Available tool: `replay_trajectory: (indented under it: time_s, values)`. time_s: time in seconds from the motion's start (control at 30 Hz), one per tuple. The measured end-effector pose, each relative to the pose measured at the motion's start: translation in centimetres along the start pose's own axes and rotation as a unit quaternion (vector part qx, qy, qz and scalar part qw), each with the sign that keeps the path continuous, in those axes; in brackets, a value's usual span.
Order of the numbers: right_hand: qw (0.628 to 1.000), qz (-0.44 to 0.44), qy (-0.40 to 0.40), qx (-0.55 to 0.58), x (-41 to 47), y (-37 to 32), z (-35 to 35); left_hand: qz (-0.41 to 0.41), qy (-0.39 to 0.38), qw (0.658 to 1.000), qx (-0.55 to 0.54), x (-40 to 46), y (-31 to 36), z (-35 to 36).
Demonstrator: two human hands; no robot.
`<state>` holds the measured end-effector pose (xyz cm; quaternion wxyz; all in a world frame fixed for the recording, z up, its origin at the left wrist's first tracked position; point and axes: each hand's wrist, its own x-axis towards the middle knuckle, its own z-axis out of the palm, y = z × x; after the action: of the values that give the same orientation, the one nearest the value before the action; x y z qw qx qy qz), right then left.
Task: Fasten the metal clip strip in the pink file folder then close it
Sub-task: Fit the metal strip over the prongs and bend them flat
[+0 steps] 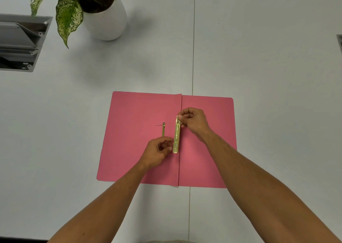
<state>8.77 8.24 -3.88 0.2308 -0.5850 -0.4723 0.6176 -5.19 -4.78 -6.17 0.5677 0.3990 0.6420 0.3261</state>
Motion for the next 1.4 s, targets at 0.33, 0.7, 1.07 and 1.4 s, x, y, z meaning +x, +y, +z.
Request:
replay_trajectory:
  time_s: [0.33,0.7,1.07,1.4]
  values:
    - [1.000,-0.002,-0.002,-0.009,0.0,0.1,-0.3,0.036,0.024,0.998,0.052,0.5,0.0,0.6]
    - [1.000,0.019,0.001,-0.002,0.5,0.3,-0.4,0.071,0.050,0.992,0.096,1.0,-0.2,1.0]
    - [1.000,0.026,0.003,-0.005,0.7,0.0,-0.3,0.121,0.045,0.982,0.139,1.0,0.0,1.0]
    - [0.999,0.006,0.029,-0.030,0.4,0.0,0.1,0.125,0.041,0.982,0.137,1.1,0.0,1.1]
